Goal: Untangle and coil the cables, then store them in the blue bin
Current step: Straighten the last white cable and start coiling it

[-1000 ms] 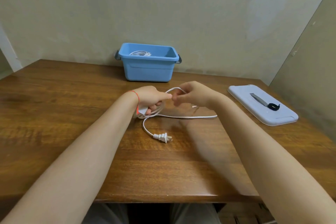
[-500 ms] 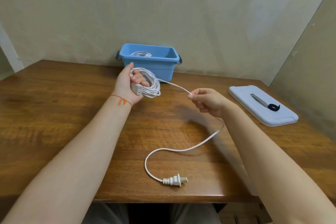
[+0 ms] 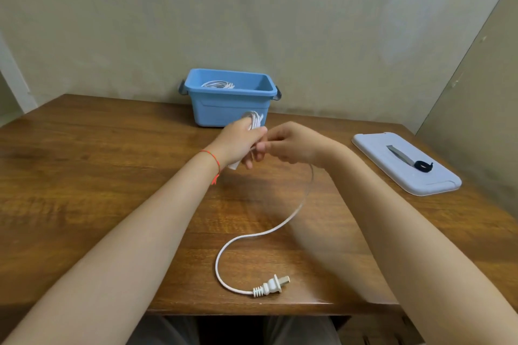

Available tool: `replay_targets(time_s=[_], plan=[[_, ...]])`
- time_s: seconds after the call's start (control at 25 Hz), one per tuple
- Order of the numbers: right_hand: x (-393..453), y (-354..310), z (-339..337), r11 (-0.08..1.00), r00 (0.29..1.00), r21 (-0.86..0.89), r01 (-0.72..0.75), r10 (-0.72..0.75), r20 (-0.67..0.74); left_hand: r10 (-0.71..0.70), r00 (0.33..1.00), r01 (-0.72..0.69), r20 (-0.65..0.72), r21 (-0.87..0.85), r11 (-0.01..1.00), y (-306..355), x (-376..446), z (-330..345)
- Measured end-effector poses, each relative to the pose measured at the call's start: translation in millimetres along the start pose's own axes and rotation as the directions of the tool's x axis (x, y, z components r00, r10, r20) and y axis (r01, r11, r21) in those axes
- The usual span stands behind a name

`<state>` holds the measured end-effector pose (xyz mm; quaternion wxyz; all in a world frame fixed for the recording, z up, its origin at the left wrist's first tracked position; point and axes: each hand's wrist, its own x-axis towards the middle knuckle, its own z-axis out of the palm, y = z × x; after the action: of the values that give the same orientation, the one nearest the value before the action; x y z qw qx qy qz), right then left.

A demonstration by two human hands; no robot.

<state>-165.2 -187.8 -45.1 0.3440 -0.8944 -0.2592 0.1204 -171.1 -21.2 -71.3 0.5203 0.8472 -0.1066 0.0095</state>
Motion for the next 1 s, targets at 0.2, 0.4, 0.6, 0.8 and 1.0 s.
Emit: replay_targets(time_s=[0.2, 0.4, 0.6, 0.8, 1.0], plan=[[-6, 17, -14, 0.941, 0.997, 0.328, -0.08, 0.073, 0.034, -0.223, 0.828, 0.348, 0.515, -0.16, 0.924, 1, -10, -8], [-8, 48, -18, 0.811, 0.995, 0.584, -0.041, 0.088, -0.052, 0.121, 0.816, 0.363, 0.565, -0.664, 0.654, -4, -15, -13], [-8, 51, 3, 0.945, 0.954, 0.134, -0.3, 0.294, 0.062, -0.105, 0.986, 0.151, 0.133, -0.97, 0.191, -2, 0, -11], [-2, 7, 30, 0.965, 0.9, -0.081, -0.251, 0.263, 0.348, -0.055, 0.987, -0.07, -0.151, -0.714, 0.697, -2, 4, 15], [-4, -9, 14, 0.948, 0.958, -0.294, -0.121, 0.189, 0.215, 0.134, 0.989, -0.128, -0.056, 0.092, 0.987, -18, 3, 13]])
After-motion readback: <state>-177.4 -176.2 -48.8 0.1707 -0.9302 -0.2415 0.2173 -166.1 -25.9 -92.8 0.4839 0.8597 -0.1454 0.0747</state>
